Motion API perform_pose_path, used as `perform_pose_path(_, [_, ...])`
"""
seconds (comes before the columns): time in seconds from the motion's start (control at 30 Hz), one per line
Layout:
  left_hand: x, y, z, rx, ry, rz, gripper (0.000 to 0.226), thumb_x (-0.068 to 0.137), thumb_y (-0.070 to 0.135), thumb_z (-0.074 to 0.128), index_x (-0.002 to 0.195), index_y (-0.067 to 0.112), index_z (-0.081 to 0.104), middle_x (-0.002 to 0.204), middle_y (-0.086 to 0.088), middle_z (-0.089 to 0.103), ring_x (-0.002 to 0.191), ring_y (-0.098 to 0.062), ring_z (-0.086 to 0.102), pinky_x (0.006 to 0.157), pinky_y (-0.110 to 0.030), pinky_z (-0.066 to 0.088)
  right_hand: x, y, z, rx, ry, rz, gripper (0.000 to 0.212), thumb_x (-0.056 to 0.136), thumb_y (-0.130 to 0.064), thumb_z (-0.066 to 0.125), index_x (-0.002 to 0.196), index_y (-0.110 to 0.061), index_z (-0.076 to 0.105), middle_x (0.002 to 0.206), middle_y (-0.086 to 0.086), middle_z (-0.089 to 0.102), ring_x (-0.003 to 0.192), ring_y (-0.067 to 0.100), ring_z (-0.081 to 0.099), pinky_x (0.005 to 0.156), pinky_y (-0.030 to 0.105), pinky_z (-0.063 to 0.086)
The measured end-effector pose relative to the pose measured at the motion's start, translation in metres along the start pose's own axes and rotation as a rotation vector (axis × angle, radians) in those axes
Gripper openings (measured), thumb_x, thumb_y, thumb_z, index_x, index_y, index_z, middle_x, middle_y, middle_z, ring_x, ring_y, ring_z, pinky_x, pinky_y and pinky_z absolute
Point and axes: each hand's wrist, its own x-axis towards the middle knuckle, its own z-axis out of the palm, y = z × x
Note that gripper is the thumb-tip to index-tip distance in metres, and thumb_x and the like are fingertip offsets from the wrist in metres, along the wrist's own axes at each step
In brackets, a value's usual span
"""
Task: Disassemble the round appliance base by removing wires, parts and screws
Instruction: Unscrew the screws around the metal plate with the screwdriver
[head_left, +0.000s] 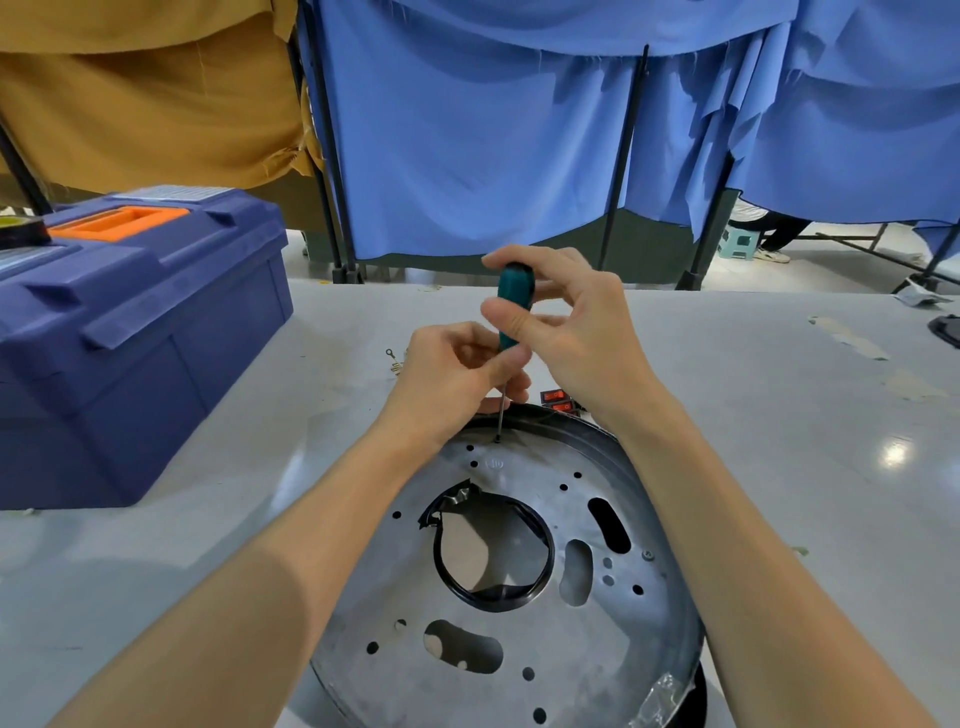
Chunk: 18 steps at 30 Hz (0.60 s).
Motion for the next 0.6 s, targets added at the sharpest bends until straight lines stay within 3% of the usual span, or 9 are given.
perform_pose_path(0.1, [-0.0010,-0.0003,-0.0003,-0.011,0.039,0.014,0.030,0.079,0.017,0.077,0.070,0.012,0.049,0.067,-0.010,0.070,0.064,-0.027,0.070,0.066,-0.042,0.060,0.0017,0.0007,-0.0007,-0.049,0.017,-0.016,0.041,0.085,-0.011,0.072,0.122,-0.027,0.065,0.095,-0.002,0.061,0.078,-0.003,0.053,0.076,0.015,0.047])
perform_pose_path(0.17, [-0.0002,-0.0001,-0.0016,-0.033,0.037,0.017,0.025,0.083,0.016,0.074,0.073,0.009,0.052,0.067,-0.011,0.070,0.063,-0.028,0.070,0.064,-0.040,0.060,0.0024,0.0008,-0.0022,-0.056,0.021,-0.017,0.051,0.085,-0.003,0.069,0.129,-0.028,0.061,0.088,-0.008,0.061,0.073,-0.001,0.053,0.076,0.012,0.048])
perform_pose_path(0.27, [-0.0014,0.0003,-0.0010,-0.018,-0.012,0.020,0.004,0.093,0.012,0.063,0.091,0.011,0.066,0.067,-0.006,0.070,0.065,-0.022,0.068,0.067,-0.037,0.060,0.0026,0.0009,-0.0051,-0.059,0.013,-0.014,0.048,0.087,0.010,0.059,0.126,-0.019,0.064,0.098,0.005,0.069,0.077,0.011,0.063,0.073,0.013,0.051])
perform_pose_path(0.33, [-0.0017,-0.0004,-0.0001,-0.008,-0.021,0.009,0.010,0.094,0.008,0.058,0.095,0.014,0.067,0.066,-0.004,0.070,0.066,-0.020,0.069,0.068,-0.035,0.059,0.0021,0.0008,-0.0056,-0.017,0.004,-0.007,0.041,0.088,0.013,0.053,0.118,-0.013,0.067,0.101,0.012,0.070,0.082,0.019,0.066,0.071,0.015,0.053])
perform_pose_path(0.47, [-0.0004,-0.0006,0.0005,-0.009,0.031,-0.003,0.005,0.086,0.008,0.069,0.088,0.004,0.066,0.066,-0.010,0.069,0.064,-0.025,0.070,0.067,-0.040,0.059,0.0001,-0.0005,0.0028,0.022,-0.035,-0.003,0.025,0.086,-0.009,0.068,0.109,-0.020,0.067,0.102,0.004,0.067,0.088,0.017,0.065,0.084,0.030,0.055])
perform_pose_path(0.53, [-0.0009,-0.0015,0.0015,0.000,0.046,0.016,0.019,0.081,0.010,0.075,0.090,-0.001,0.062,0.068,-0.015,0.068,0.064,-0.030,0.069,0.067,-0.043,0.060,0.0007,0.0010,0.0042,-0.022,-0.034,-0.005,0.030,0.081,-0.021,0.076,0.110,-0.026,0.068,0.105,-0.002,0.062,0.092,0.008,0.061,0.086,0.025,0.052])
perform_pose_path(0.6, [-0.0014,-0.0008,0.0010,-0.021,0.040,0.016,0.025,0.082,0.011,0.075,0.089,-0.005,0.058,0.068,-0.014,0.069,0.063,-0.029,0.069,0.064,-0.041,0.060,0.0011,0.0017,0.0032,-0.044,-0.011,-0.011,0.040,0.081,-0.021,0.076,0.119,-0.028,0.066,0.101,-0.003,0.063,0.083,0.004,0.057,0.080,0.017,0.050])
